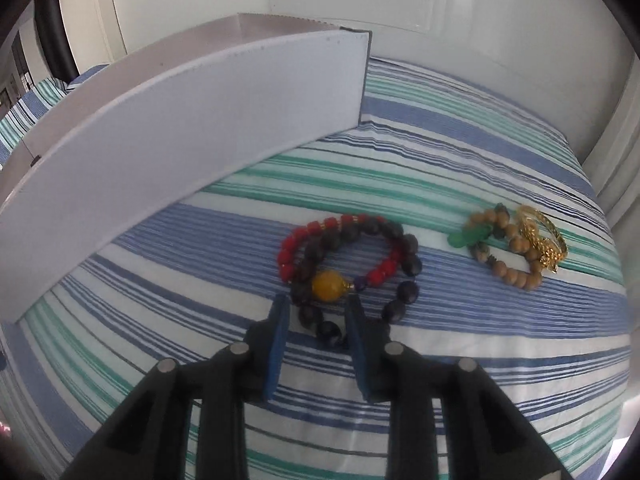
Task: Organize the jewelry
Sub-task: 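Grasp the black bead bracelet with the right tool while the left grasps the red bracelet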
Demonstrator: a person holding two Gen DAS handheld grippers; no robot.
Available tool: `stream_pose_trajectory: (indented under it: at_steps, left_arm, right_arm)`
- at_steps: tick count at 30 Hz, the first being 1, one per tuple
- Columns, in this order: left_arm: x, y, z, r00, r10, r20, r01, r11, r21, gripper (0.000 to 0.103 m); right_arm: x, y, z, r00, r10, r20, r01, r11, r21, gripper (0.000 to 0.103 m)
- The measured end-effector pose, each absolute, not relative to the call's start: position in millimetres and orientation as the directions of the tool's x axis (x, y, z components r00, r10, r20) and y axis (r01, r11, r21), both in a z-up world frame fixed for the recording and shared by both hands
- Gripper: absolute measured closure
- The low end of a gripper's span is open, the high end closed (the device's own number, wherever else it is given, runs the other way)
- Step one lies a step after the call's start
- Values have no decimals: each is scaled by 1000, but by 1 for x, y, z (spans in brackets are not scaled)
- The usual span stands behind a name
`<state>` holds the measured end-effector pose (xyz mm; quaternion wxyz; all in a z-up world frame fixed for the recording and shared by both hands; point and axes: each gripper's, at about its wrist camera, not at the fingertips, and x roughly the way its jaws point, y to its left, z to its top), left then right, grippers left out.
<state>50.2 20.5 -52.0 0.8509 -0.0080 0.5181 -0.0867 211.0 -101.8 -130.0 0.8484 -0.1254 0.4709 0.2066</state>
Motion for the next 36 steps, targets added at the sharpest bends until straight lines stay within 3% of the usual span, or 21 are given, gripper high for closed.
stream_pose_trajectory:
  at_steps: [7, 16, 19, 25, 36]
  left_arm:
    - [59, 25, -62, 416, -165, -894, 141, 983, -116, 23]
    - [113, -1, -54, 379, -278, -883, 297, 940, -168, 23]
    - [144, -26, -52, 361, -329, -873, 398, 901, -175, 23]
    - [190, -83, -61, 357, -316, -879, 561, 825, -69, 24]
    - [228, -101, -111, 305, -255, -917, 568, 822, -39, 52]
  right_arm:
    - [175, -128, -117, 428, 275, -861, -453, 890, 59, 90]
    - [107, -171, -120, 365, 259, -894, -373, 921, 115, 89]
    - [98, -188, -115, 383, 308, -871, -321, 928, 187, 73]
    - [80, -220, -97, 446, 370, -815, -234, 927, 293, 72]
    - [75, -261, -92, 489, 349, -800, -144, 936, 321, 72]
